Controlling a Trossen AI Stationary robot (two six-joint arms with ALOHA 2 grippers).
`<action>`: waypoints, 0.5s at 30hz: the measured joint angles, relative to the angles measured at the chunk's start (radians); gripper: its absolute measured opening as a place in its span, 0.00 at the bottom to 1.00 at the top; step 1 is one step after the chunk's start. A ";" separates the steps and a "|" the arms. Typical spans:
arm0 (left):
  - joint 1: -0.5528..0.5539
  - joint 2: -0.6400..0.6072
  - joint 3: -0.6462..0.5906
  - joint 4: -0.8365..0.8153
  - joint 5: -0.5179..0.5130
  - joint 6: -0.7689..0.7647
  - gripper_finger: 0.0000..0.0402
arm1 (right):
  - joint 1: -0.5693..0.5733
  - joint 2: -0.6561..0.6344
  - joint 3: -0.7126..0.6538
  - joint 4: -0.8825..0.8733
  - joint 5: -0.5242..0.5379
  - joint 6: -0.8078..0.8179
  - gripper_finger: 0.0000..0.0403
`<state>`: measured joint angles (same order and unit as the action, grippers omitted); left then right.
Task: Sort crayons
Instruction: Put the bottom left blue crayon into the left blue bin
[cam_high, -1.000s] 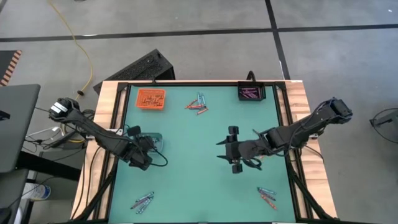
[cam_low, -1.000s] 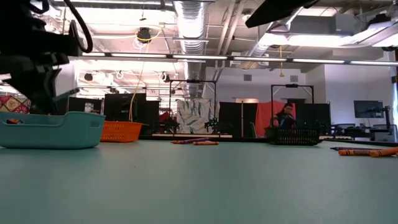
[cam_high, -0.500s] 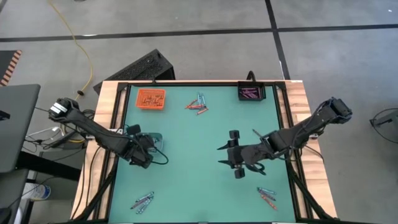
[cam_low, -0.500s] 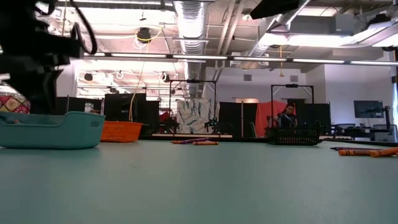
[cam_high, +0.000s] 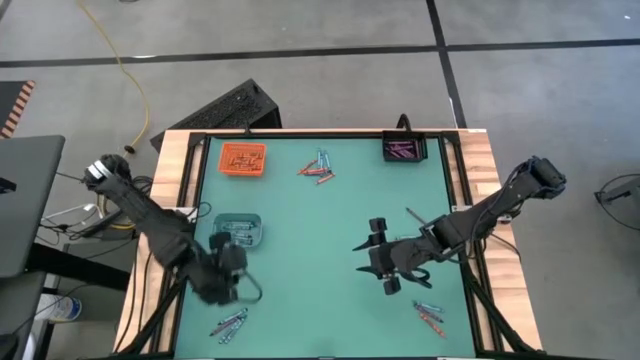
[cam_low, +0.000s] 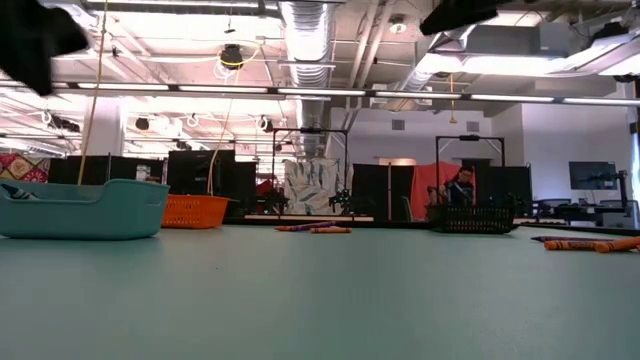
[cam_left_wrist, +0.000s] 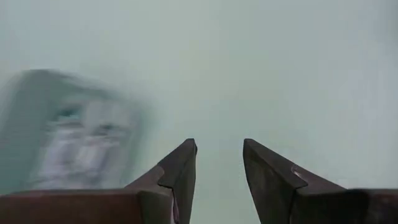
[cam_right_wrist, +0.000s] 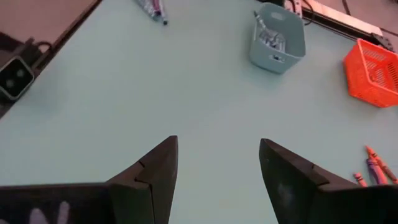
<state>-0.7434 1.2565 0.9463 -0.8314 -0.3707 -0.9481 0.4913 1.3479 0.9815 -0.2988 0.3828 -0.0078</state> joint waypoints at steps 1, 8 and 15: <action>-0.037 0.018 0.000 0.036 0.000 -0.027 0.31 | 0.004 0.000 -0.007 0.001 0.000 0.000 0.54; -0.240 0.259 0.008 0.199 -0.017 -0.248 0.31 | 0.037 0.000 -0.093 0.134 -0.018 -0.007 0.54; -0.286 0.509 0.188 0.140 -0.040 -0.298 0.31 | 0.046 0.000 -0.150 0.260 -0.021 -0.026 0.54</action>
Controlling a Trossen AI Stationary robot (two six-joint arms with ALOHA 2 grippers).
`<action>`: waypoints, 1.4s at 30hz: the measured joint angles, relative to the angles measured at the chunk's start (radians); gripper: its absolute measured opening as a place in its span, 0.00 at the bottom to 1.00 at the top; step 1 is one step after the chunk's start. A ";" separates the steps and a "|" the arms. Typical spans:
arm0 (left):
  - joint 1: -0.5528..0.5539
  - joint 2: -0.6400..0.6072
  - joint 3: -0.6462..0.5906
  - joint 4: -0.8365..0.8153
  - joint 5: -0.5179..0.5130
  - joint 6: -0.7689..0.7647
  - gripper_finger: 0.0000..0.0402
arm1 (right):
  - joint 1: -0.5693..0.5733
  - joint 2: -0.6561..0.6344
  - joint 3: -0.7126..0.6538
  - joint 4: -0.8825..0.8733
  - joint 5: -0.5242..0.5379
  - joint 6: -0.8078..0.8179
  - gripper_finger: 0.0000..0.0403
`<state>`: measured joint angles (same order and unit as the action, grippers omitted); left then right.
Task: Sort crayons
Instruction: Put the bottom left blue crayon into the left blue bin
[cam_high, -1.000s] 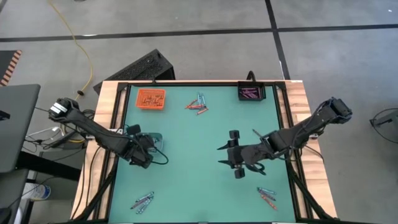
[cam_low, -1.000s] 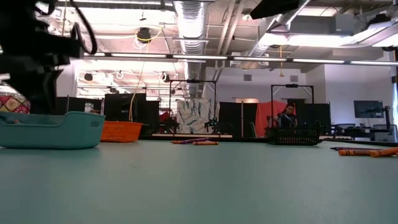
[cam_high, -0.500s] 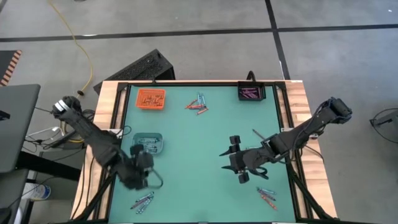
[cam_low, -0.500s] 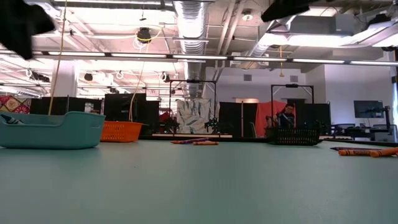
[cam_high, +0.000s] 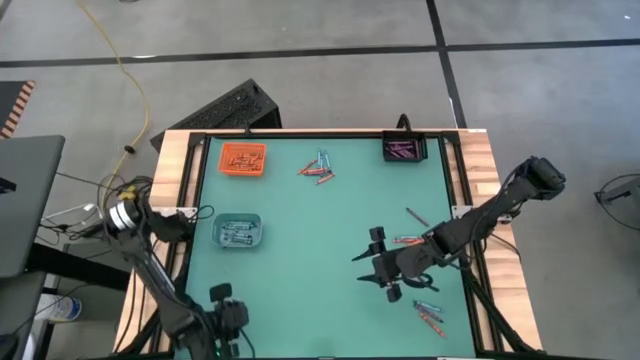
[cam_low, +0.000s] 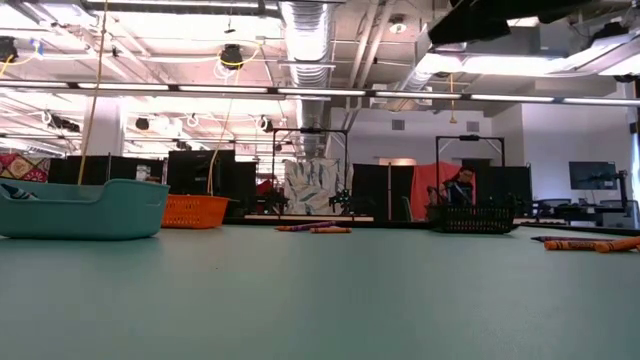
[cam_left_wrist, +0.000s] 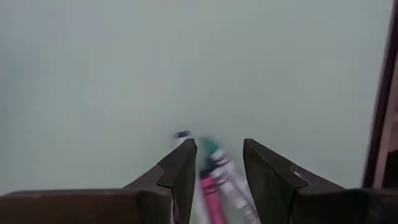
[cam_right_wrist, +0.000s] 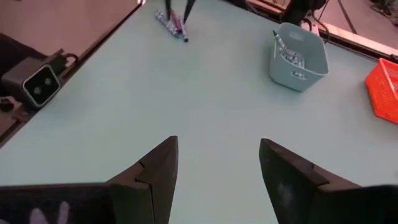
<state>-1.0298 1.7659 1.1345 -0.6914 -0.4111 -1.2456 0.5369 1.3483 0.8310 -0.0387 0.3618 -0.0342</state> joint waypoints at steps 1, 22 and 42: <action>0.000 0.024 0.026 -0.021 -0.011 0.002 0.31 | 0.000 0.000 0.000 0.006 0.000 0.000 0.54; 0.057 0.127 0.102 -0.180 0.052 -0.077 0.31 | 0.052 0.000 0.000 0.068 -0.003 -0.019 0.54; 0.101 0.125 0.039 -0.118 0.115 -0.040 0.22 | 0.052 0.000 0.002 0.043 0.003 0.011 0.54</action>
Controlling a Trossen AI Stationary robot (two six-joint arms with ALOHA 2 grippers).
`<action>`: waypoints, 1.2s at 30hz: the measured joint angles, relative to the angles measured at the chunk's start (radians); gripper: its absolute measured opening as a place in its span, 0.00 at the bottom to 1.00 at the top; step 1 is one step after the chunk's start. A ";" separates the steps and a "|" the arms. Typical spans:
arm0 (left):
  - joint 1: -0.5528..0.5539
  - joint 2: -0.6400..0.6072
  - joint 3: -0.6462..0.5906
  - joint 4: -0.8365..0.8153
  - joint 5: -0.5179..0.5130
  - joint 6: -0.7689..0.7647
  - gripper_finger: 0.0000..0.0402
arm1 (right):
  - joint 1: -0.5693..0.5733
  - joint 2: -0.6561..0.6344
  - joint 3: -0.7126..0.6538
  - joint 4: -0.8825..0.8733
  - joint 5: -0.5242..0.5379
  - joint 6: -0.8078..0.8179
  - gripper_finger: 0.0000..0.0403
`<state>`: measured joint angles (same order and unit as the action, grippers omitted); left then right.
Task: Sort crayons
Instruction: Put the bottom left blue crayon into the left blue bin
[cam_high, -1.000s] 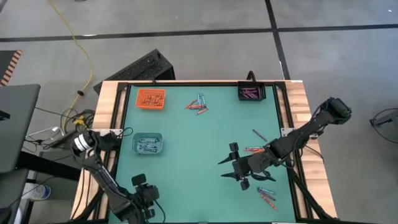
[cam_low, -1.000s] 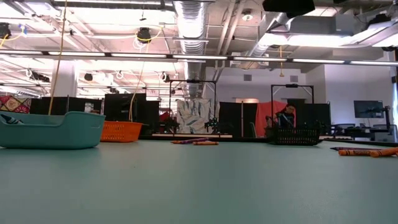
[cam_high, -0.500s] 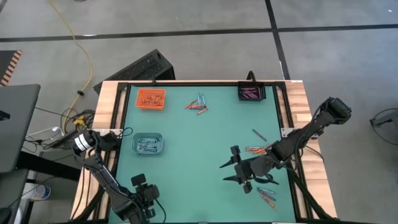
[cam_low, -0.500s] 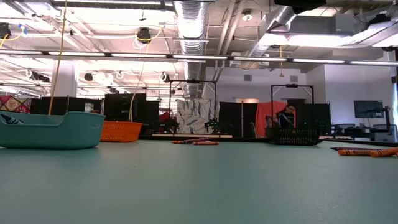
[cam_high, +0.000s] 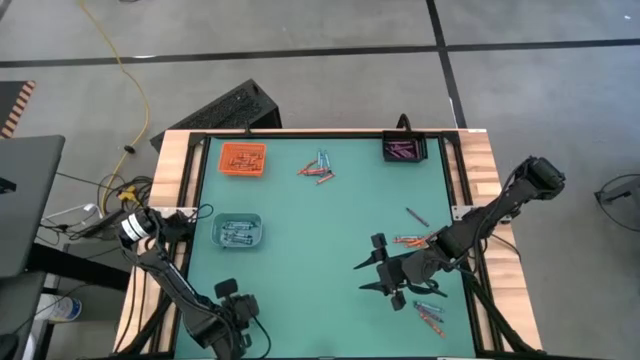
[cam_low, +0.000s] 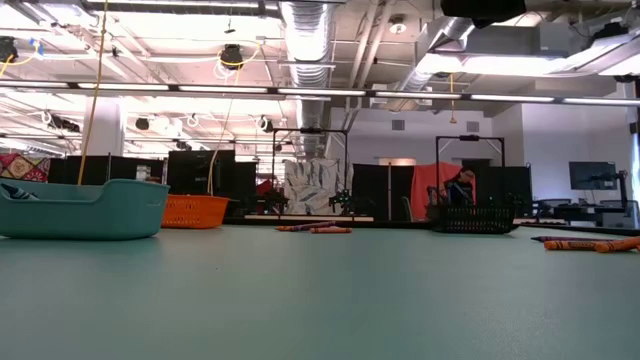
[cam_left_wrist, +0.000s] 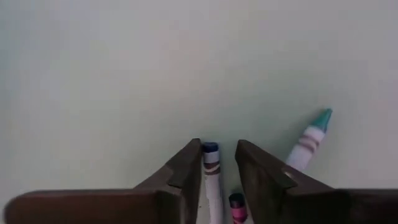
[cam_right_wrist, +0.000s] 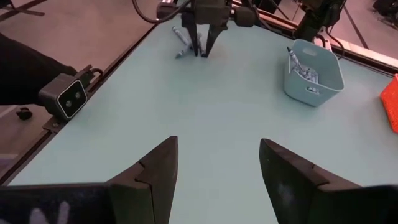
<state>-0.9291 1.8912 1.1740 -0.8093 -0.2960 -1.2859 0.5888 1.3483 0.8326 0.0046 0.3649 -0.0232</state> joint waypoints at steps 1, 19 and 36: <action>0.000 0.000 0.000 -0.004 0.001 0.010 0.19 | 0.000 0.000 0.000 0.001 0.000 0.000 0.54; 0.036 0.003 -0.003 -0.115 -0.120 0.094 0.00 | 0.000 0.000 0.000 0.001 0.000 -0.003 0.54; 0.046 0.003 -0.002 -0.112 -0.112 0.135 0.00 | -0.002 0.000 0.000 0.000 0.000 0.016 0.54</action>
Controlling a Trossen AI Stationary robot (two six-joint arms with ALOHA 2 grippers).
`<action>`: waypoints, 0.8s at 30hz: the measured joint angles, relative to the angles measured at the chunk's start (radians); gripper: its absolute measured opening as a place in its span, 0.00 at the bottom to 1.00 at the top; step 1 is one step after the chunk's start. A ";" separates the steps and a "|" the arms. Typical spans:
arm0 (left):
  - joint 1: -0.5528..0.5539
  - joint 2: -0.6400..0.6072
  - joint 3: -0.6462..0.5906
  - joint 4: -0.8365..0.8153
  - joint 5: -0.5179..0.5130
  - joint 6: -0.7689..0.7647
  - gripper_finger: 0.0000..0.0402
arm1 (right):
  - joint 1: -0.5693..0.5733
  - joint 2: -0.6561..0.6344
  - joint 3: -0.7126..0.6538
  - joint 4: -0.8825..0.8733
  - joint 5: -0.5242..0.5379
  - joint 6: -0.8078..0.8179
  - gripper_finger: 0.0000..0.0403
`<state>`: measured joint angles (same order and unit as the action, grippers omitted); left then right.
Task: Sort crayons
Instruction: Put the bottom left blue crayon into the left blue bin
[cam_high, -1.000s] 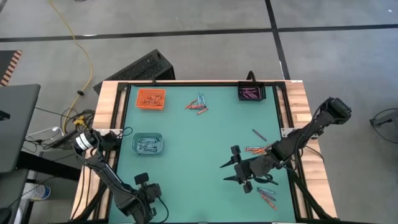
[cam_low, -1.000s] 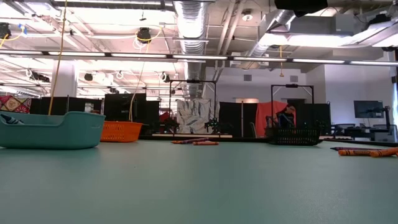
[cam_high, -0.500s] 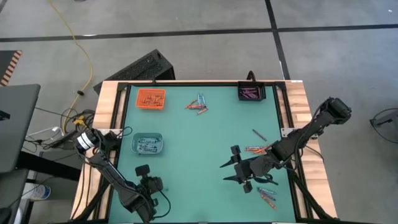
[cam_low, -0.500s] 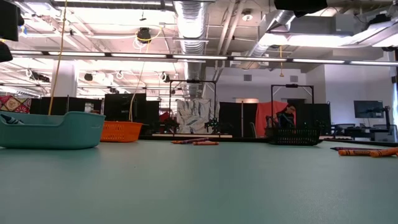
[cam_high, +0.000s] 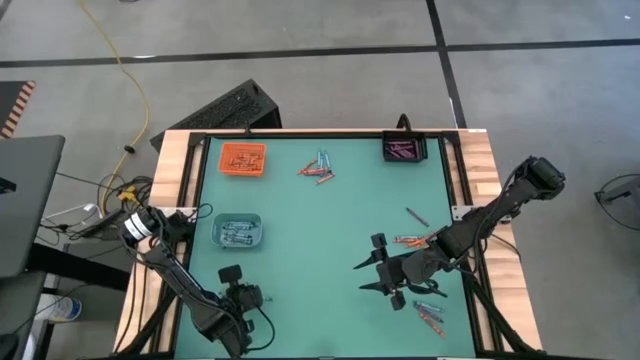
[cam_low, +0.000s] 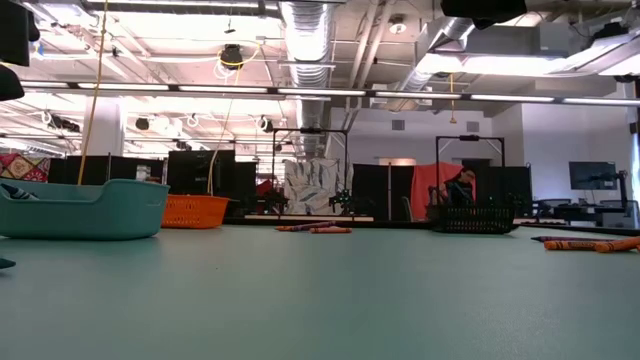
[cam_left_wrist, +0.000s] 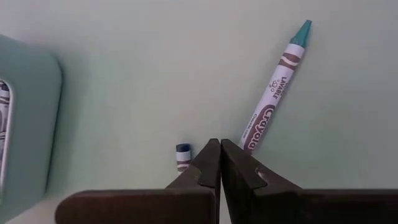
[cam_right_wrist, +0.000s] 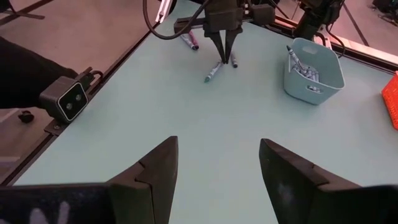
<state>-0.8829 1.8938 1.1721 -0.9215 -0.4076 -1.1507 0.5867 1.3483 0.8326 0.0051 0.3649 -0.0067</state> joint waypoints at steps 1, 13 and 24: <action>0.000 0.000 0.000 0.000 0.000 0.005 0.00 | 0.001 0.000 0.000 0.000 0.000 0.000 0.54; 0.000 0.000 0.047 -0.044 -0.001 0.036 0.09 | 0.001 0.000 0.000 0.000 0.000 0.009 0.54; 0.051 -0.002 0.040 0.121 0.012 0.305 0.19 | 0.000 0.000 0.000 0.000 0.000 -0.001 0.54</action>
<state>-0.8315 1.8923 1.2125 -0.8004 -0.3951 -0.8455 0.5865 1.3483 0.8326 0.0048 0.3649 -0.0074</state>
